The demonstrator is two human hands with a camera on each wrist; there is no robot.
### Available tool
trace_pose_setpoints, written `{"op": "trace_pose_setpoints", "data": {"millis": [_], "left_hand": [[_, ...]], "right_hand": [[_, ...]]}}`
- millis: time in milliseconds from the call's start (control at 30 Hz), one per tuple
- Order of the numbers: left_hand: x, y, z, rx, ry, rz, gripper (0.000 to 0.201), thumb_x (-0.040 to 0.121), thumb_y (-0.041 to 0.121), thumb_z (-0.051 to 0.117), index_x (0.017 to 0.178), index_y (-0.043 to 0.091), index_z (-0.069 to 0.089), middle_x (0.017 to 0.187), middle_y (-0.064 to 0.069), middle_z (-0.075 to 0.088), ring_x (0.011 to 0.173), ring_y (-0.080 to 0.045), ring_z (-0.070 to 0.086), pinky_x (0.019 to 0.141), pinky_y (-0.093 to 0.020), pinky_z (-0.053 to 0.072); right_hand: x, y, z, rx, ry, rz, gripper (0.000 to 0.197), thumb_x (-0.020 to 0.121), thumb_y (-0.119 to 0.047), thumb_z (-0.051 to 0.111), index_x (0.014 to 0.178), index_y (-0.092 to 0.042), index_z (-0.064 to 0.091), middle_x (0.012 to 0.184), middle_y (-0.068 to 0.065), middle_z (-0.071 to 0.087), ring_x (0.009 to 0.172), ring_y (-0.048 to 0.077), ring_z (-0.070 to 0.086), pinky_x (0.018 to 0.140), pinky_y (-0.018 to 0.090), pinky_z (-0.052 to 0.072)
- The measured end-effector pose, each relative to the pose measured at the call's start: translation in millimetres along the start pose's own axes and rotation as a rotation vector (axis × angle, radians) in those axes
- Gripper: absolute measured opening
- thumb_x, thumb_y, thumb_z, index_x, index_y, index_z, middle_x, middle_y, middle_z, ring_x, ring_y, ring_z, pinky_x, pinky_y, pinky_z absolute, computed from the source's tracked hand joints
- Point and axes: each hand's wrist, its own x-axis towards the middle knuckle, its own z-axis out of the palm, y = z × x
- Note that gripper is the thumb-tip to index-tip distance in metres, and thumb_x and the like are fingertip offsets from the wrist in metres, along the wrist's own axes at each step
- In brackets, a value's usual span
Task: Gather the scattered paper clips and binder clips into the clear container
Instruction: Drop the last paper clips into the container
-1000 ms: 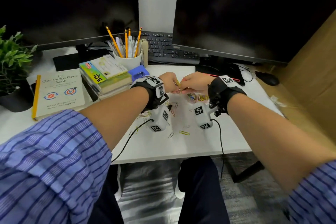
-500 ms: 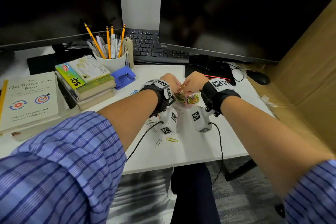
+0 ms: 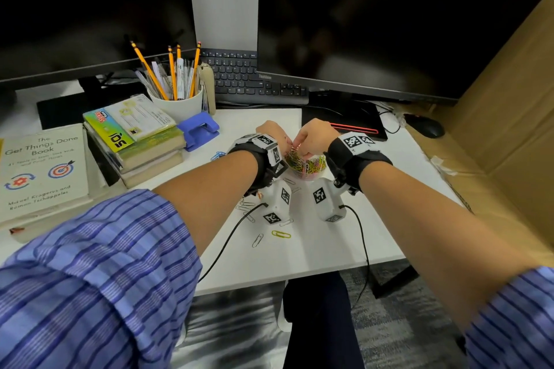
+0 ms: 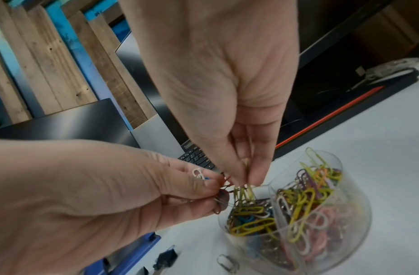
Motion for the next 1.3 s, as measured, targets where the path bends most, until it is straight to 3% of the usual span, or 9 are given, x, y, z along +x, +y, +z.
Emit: {"op": "trace_pose_setpoints", "data": {"millis": [133,467,700,767,833,967,1100,1200,1300], "left_hand": [[1.6,0.0,3.3,-0.014,0.033,-0.039,0.017,0.083,0.03,0.068,0.089,0.015,0.073,0.106,-0.002,0.072,0.077,-0.014,0.055,0.055,-0.02,0.039],[-2.3,3.4,-4.3,-0.039,0.069,-0.06,0.006,0.085,0.022,0.066,0.083,0.019,0.061,0.085,0.001,0.059,0.078,-0.013,0.053,0.049,-0.014,0.033],[-12.1,6.9,-0.4,-0.083,0.055,-0.049,0.009,0.084,0.024,0.066,0.084,0.016,0.069,0.085,-0.001,0.065,0.077,-0.016,0.056,0.068,-0.02,0.044],[-12.7,8.8,-3.9,-0.155,0.047,-0.019,0.018,0.087,0.018,0.06,0.069,0.019,0.064,0.078,0.0,0.065,0.077,-0.017,0.058,0.07,-0.023,0.048],[-18.5,11.3,-9.8,-0.184,0.037,0.023,0.033,0.09,0.015,0.056,0.059,0.024,0.051,0.067,0.003,0.059,0.071,-0.016,0.057,0.062,-0.021,0.047],[-26.0,18.8,-9.4,-0.242,0.029,0.057,0.033,0.09,0.012,0.054,0.061,0.025,0.051,0.061,0.009,0.053,0.054,-0.004,0.049,0.047,-0.01,0.04],[-29.4,20.3,-3.6,-0.248,-0.01,0.045,0.032,0.092,0.013,0.053,0.061,0.023,0.052,0.063,0.006,0.058,0.064,-0.011,0.058,0.058,-0.017,0.047],[-27.2,19.2,0.2,-0.219,-0.031,0.008,0.027,0.089,0.013,0.057,0.065,0.024,0.056,0.082,0.001,0.065,0.08,-0.013,0.063,0.082,-0.025,0.055],[-26.2,19.0,3.6,-0.212,-0.019,-0.048,0.01,0.082,0.014,0.068,0.09,0.011,0.074,0.097,-0.005,0.073,0.093,-0.015,0.068,0.091,-0.028,0.055]], "right_hand": [[-0.9,0.9,2.6,-0.01,0.012,-0.003,0.028,0.081,-0.005,0.069,0.109,-0.006,0.071,0.109,0.01,0.07,0.1,0.023,0.068,0.091,0.035,0.056],[2.4,5.4,7.0,0.015,0.023,0.05,0.023,0.082,-0.012,0.069,0.102,0.0,0.071,0.102,0.013,0.072,0.095,0.025,0.071,0.086,0.037,0.058],[0.2,4.6,6.5,-0.008,0.066,0.045,0.02,0.084,-0.012,0.065,0.099,0.0,0.072,0.1,0.012,0.073,0.093,0.024,0.071,0.085,0.036,0.059],[-1.4,10.2,-4.1,-0.002,0.102,0.063,0.019,0.083,-0.011,0.066,0.099,-0.001,0.072,0.101,0.011,0.073,0.092,0.024,0.071,0.085,0.037,0.059],[-2.1,19.1,-11.4,-0.018,0.096,0.095,0.022,0.081,-0.012,0.068,0.1,-0.001,0.072,0.101,0.012,0.073,0.092,0.023,0.071,0.086,0.036,0.058],[-11.7,32.5,-16.7,0.053,0.027,0.089,0.019,0.084,-0.012,0.068,0.102,-0.008,0.073,0.1,0.007,0.074,0.092,0.02,0.072,0.087,0.034,0.058],[-11.7,38.7,-16.3,0.0,0.106,0.061,0.023,0.086,-0.004,0.065,0.107,-0.008,0.073,0.111,0.009,0.07,0.101,0.023,0.068,0.091,0.034,0.056],[-13.6,40.3,-7.0,-0.116,0.049,0.044,0.029,0.087,-0.016,0.065,0.113,-0.005,0.069,0.119,0.01,0.066,0.109,0.026,0.063,0.096,0.035,0.053],[-12.4,44.4,-8.4,-0.135,0.093,-0.006,0.024,0.087,-0.003,0.06,0.108,-0.008,0.071,0.122,0.01,0.064,0.111,0.026,0.062,0.094,0.034,0.053]]}}
